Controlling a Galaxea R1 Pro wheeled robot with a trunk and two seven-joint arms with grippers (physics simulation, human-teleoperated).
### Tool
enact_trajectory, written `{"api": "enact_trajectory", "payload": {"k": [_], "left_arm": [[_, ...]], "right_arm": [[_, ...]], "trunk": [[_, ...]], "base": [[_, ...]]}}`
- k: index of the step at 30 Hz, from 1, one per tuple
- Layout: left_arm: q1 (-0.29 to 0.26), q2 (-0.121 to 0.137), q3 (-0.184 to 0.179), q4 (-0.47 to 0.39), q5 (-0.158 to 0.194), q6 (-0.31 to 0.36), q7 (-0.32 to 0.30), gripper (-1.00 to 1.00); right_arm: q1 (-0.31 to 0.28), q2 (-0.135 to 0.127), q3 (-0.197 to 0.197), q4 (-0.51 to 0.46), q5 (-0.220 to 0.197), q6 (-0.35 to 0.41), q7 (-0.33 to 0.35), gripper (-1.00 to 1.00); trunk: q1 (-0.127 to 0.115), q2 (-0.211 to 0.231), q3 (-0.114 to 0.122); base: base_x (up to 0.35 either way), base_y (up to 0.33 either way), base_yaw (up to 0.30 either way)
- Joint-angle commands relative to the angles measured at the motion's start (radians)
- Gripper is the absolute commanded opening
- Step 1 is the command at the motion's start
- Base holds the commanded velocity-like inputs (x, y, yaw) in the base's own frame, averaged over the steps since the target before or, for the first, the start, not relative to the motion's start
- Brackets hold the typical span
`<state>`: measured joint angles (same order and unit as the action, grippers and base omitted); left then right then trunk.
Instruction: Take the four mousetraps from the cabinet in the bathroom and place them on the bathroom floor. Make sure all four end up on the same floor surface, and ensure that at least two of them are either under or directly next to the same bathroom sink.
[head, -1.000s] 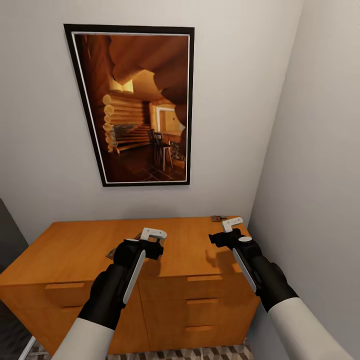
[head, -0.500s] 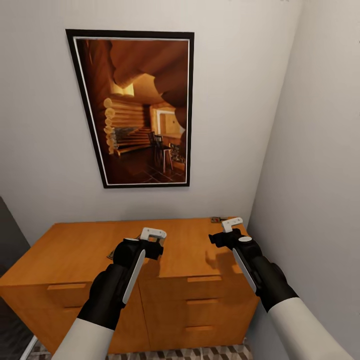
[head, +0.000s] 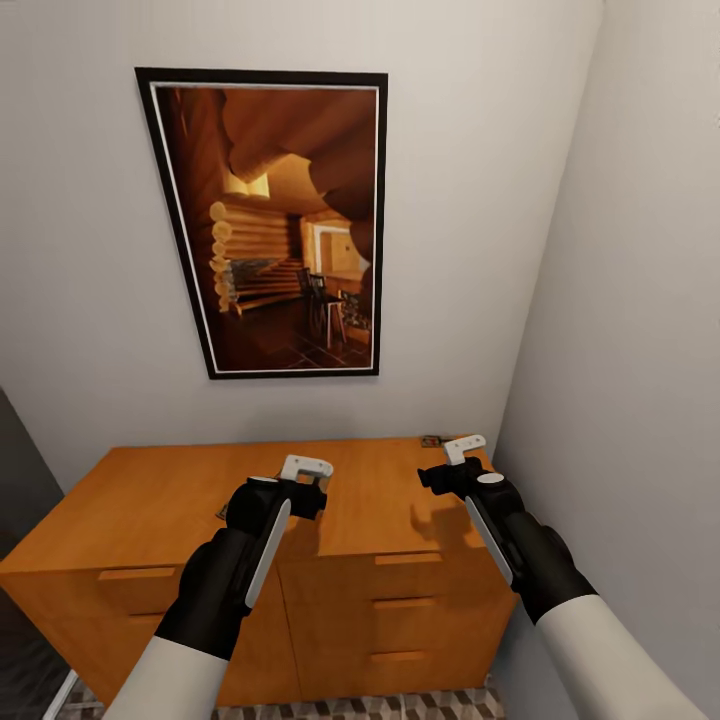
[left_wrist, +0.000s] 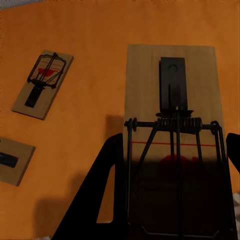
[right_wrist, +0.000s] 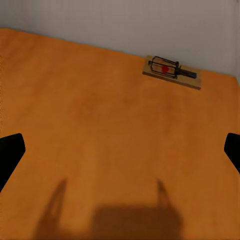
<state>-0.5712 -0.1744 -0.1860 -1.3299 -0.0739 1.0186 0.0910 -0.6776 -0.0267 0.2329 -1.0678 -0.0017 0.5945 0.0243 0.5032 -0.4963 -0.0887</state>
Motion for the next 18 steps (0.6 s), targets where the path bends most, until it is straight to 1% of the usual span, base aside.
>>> {"api": "enact_trajectory", "payload": {"k": [1, 13, 18], "left_arm": [[-0.001, 0.000, -0.001, 0.000, -0.007, 0.004, -0.001, -1.00], [-0.001, 0.000, -0.001, 0.003, -0.007, 0.002, -0.003, -1.00], [-0.001, 0.000, -0.001, 0.004, -0.006, 0.000, -0.005, -1.00]], "right_arm": [[-0.001, -0.001, 0.002, -0.001, 0.000, 0.005, 0.002, 1.00], [-0.001, -0.001, 0.005, -0.001, 0.000, 0.005, 0.003, 1.00], [-0.001, -0.001, 0.005, -0.001, 0.000, 0.005, 0.003, 1.00]], "trunk": [[-0.003, 0.005, 0.001], [-0.049, 0.089, 0.039], [-0.049, 0.089, 0.039]], "base": [[0.000, 0.000, 0.000], [0.000, 0.000, 0.000], [0.000, 0.000, 0.000]]}}
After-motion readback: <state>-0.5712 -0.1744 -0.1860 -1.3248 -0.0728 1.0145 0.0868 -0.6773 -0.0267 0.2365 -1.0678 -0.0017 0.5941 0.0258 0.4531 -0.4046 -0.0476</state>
